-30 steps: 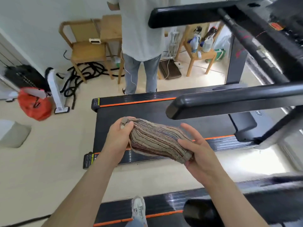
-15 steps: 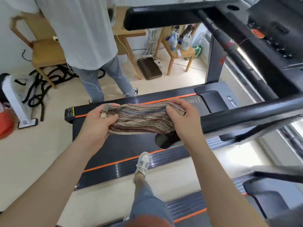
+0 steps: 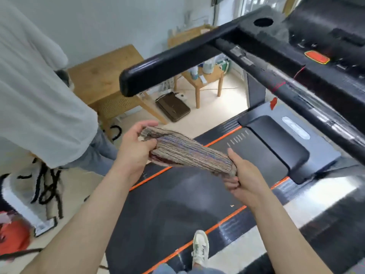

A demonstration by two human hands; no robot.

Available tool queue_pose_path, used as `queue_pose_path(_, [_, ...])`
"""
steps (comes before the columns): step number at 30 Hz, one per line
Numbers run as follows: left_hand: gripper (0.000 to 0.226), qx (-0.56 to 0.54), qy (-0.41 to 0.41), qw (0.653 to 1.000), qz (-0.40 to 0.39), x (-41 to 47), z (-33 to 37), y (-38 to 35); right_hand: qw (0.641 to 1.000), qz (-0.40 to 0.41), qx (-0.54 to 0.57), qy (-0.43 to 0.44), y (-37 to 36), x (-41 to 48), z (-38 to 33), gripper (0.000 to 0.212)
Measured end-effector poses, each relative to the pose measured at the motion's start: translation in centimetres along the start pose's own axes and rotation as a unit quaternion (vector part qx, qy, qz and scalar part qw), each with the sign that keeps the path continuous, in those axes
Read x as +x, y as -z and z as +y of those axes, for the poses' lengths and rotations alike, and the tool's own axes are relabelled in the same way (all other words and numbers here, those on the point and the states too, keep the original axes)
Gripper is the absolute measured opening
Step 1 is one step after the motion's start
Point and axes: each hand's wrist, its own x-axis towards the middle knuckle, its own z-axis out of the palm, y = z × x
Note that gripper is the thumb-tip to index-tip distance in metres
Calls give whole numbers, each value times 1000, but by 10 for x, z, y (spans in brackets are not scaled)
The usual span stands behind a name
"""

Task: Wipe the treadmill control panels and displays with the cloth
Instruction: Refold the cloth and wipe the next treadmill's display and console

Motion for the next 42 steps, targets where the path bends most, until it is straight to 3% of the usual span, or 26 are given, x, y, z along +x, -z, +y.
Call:
queue_pose_path(3, [36,-16,-4,1000,-5,47,22,-24,990,37,131,34,-3,23,-31,38])
queue_pose_path(5, [22,-14,0,1000,2,74,34,-38,984,51,159,66,-7,32,-51,28])
queue_pose_path(8, [7,30,-12,999,-15,115,42,-56,979,60,118,152,-12,49,-79,30])
queue_pose_path(12, [11,44,-2,996,-76,165,37,-86,966,89,106,221,-8,65,-109,28])
queue_pose_path(16, [15,52,14,985,-162,213,43,-119,939,201,24,278,-4,70,-128,43])
queue_pose_path(22, [16,76,-33,959,-272,260,95,-138,872,335,-62,352,-17,89,-159,37])
queue_pose_path(27, [20,61,-51,945,-318,271,116,-176,855,380,-23,353,-5,82,-196,31])
queue_pose_path(31, [24,31,-40,944,-325,276,118,-210,876,343,54,334,18,79,-229,22])
queue_pose_path(35, [35,2,-58,948,-312,285,125,-253,884,321,38,337,49,91,-268,19])
queue_pose_path(38, [48,-12,-82,951,-298,293,130,-295,860,374,-30,345,80,112,-300,27])
queue_pose_path(42, [55,-15,-105,959,-263,305,133,-348,792,458,-159,370,125,143,-334,37])
